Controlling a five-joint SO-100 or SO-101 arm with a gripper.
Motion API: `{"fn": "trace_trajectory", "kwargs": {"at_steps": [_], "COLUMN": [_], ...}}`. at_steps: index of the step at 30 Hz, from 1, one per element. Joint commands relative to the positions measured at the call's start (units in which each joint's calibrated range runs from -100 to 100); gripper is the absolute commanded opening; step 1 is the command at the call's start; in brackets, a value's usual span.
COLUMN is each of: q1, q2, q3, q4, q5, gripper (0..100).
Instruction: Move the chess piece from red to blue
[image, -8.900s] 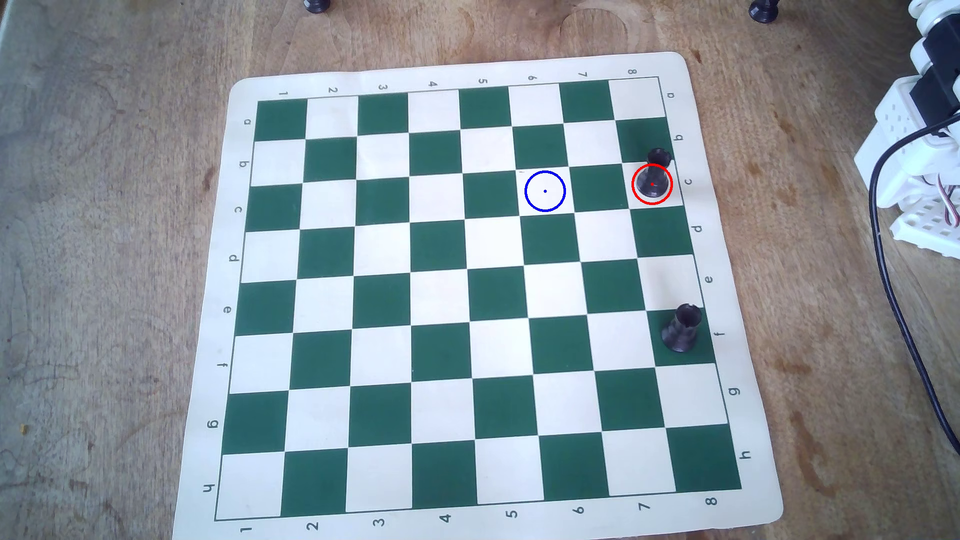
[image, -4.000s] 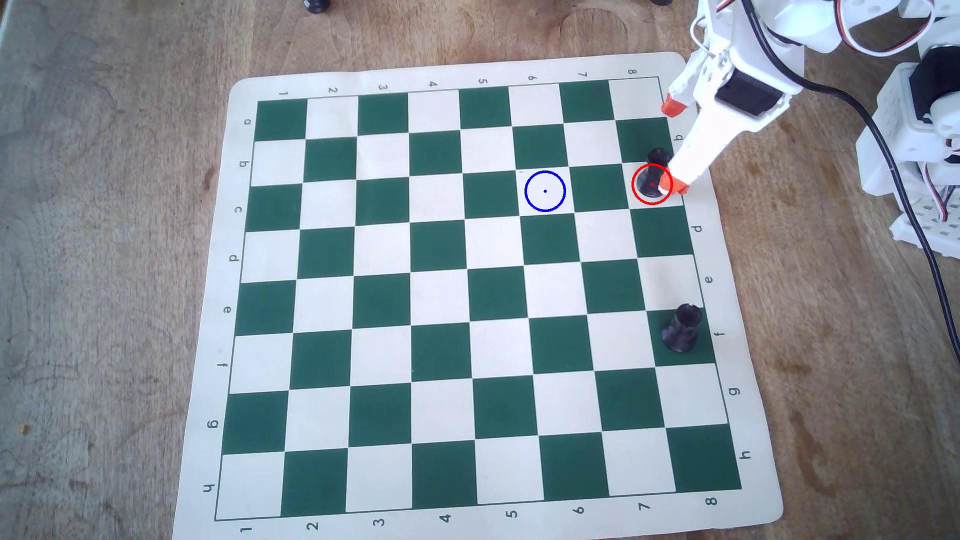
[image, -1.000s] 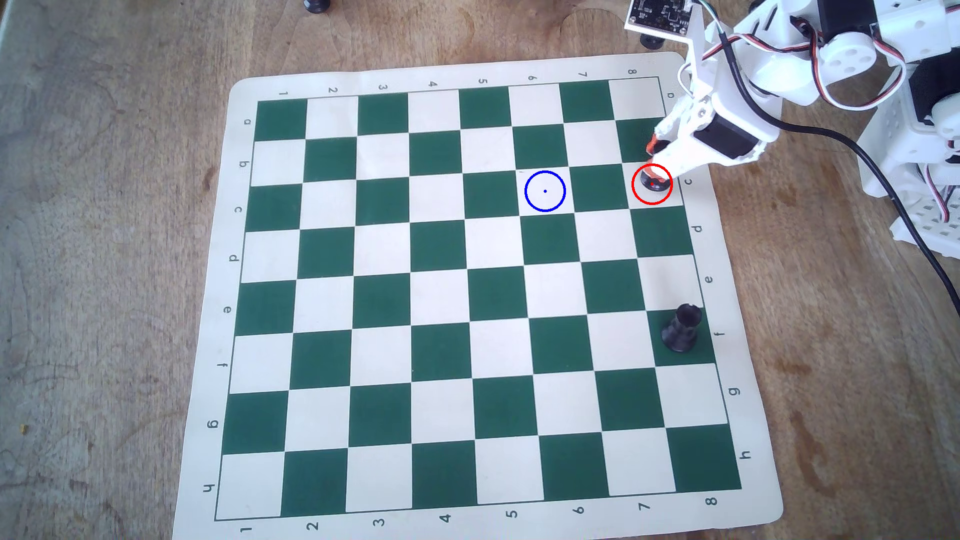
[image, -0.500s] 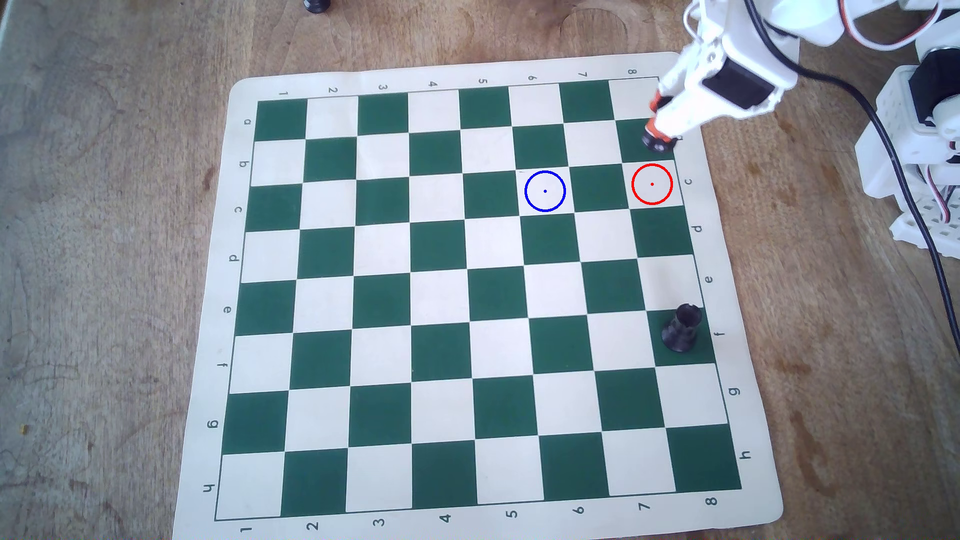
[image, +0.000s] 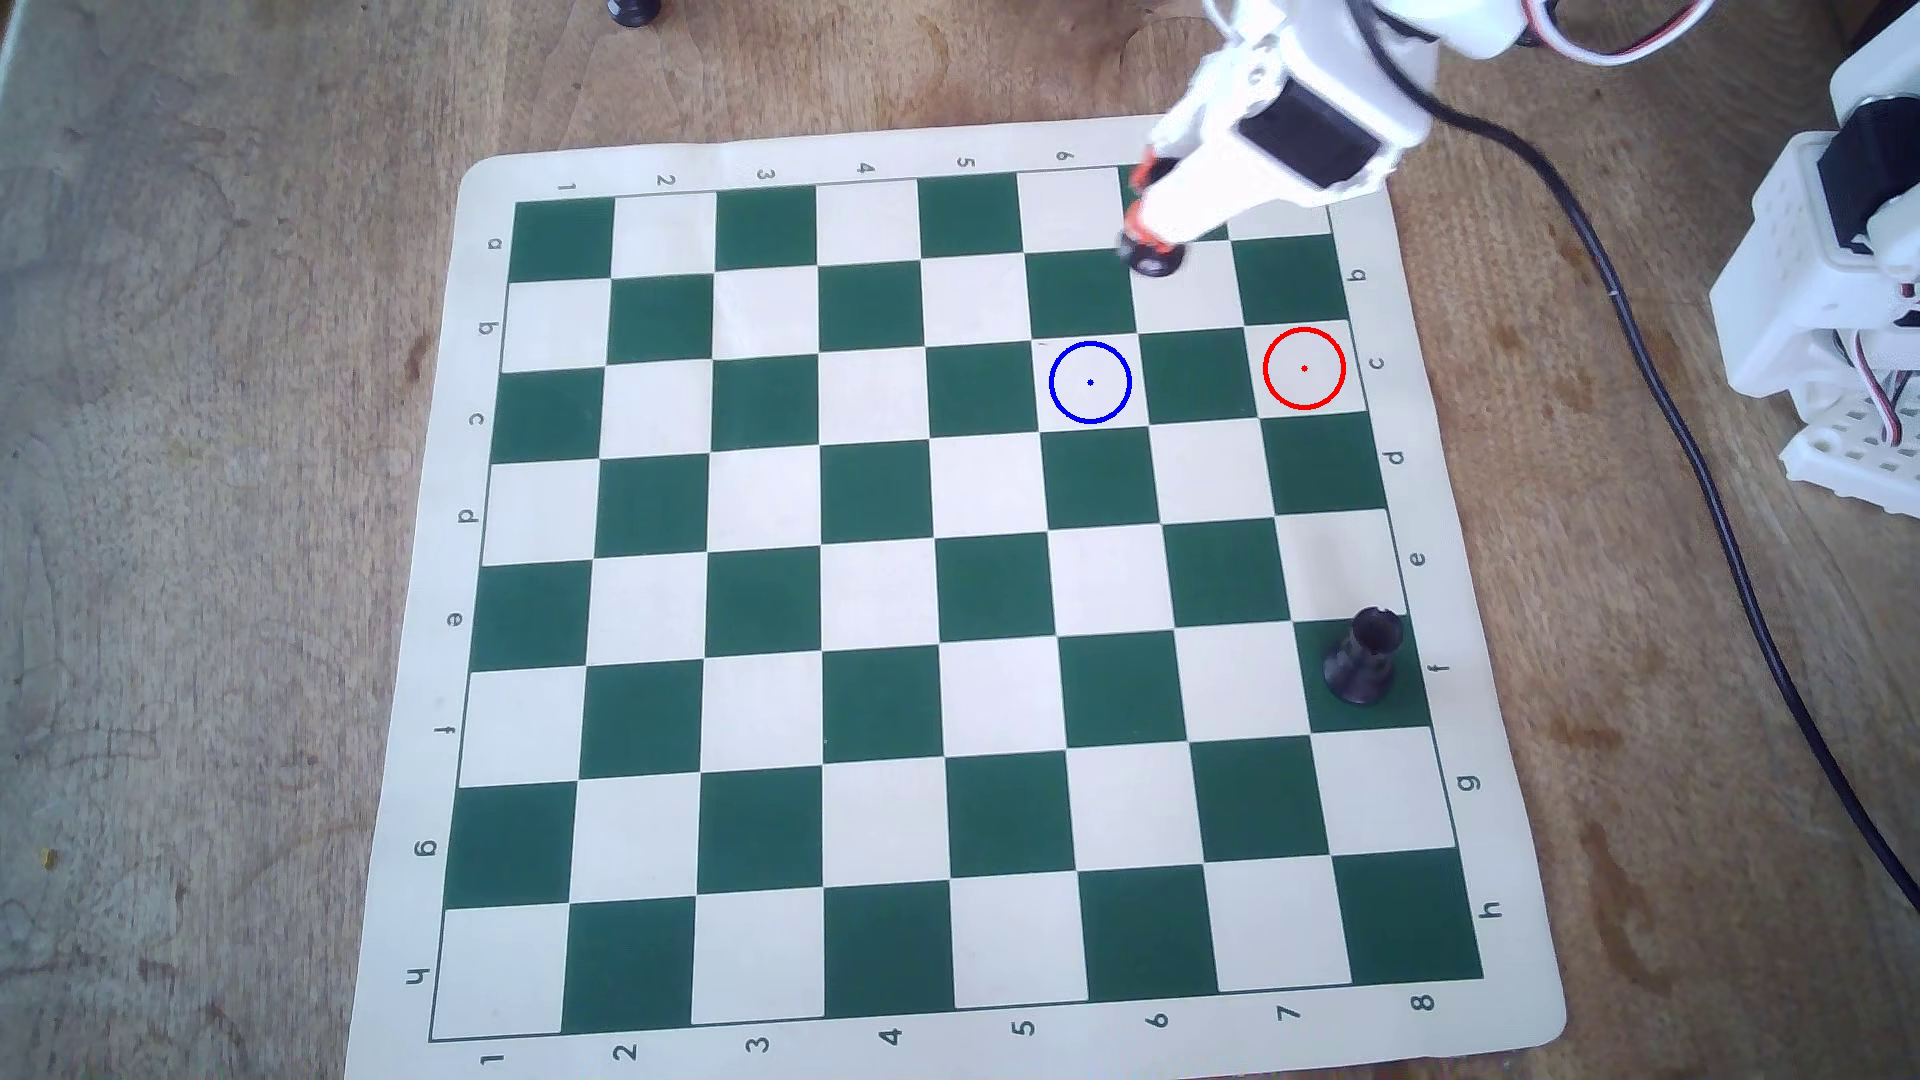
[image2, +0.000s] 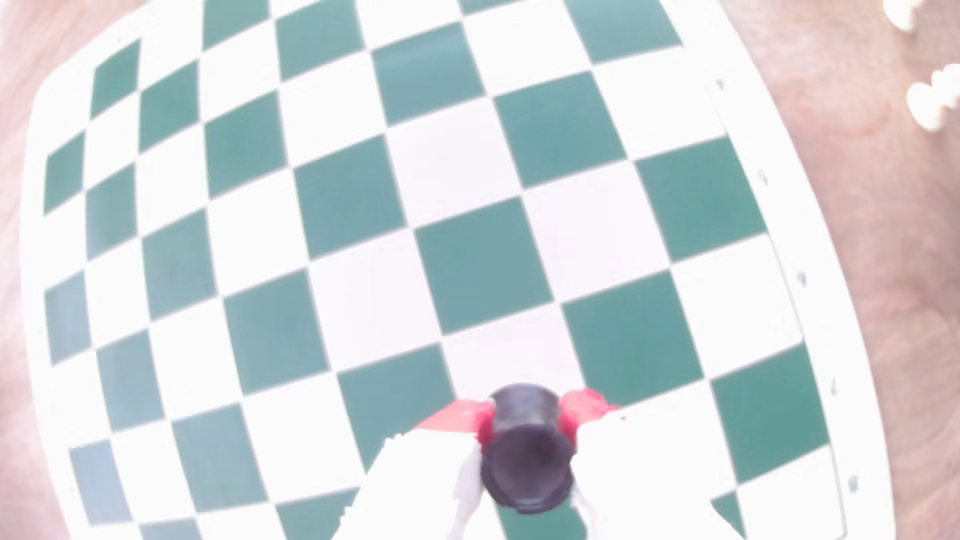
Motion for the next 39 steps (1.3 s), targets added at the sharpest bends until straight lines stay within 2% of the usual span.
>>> {"fn": "trace_trajectory", "kwargs": {"at_steps": [1,11,39], "q1": [-1.23,-2.95,-1.38], "q2": [5.88,14.54,19.47], "q3": [-5.29,-6.56,-6.47], "q4": [-5.79,-8.82,-11.93], "q5": [-0.88,-1.32,-1.07], "gripper": [0,0,0]}}
